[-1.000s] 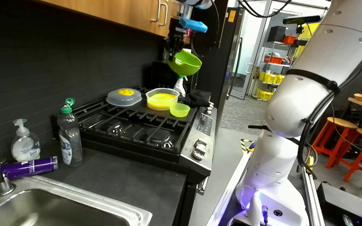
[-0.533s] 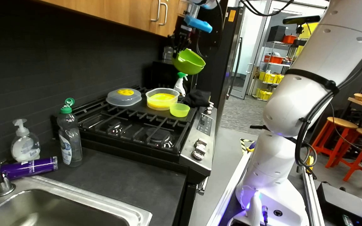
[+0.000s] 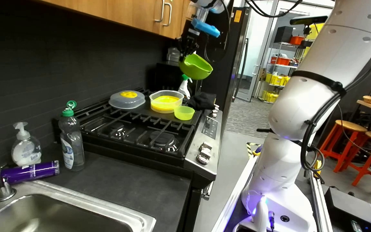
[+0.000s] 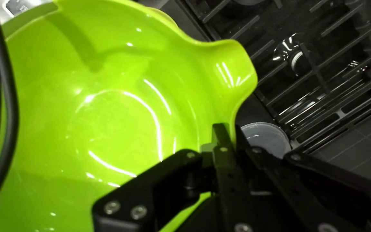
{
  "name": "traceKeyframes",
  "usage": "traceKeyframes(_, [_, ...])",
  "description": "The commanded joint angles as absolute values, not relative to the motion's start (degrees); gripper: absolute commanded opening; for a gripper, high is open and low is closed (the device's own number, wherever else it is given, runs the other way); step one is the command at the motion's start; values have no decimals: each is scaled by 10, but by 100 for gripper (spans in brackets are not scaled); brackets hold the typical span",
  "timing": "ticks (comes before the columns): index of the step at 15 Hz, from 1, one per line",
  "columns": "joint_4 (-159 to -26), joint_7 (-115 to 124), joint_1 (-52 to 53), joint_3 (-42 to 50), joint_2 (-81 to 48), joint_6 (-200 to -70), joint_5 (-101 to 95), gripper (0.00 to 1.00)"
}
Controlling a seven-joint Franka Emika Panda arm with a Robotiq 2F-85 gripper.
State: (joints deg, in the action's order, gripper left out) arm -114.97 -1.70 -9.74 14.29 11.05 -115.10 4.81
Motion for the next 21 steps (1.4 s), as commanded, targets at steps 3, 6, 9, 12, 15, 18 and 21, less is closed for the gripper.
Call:
traceKeyframes(3, [-1155,-24,-120,161,97,-1151,81,1])
traceKeyframes(6, [-1159,-21,-126,166,91,-1150,92,1])
traceKeyframes(9, [-1157,-14,-128,167,84,-1147,110,1])
traceKeyframes(12, [-1154,-5,-131,170,78,-1143,137,1])
traceKeyframes(15, [-1148,12,-132,167,71,-1142,159,1])
traceKeyframes(18, [-1154,11,-142,177,73,-1122,167,1])
traceKeyframes(21, [-1135,17,-152,187,63,-1106,181,1])
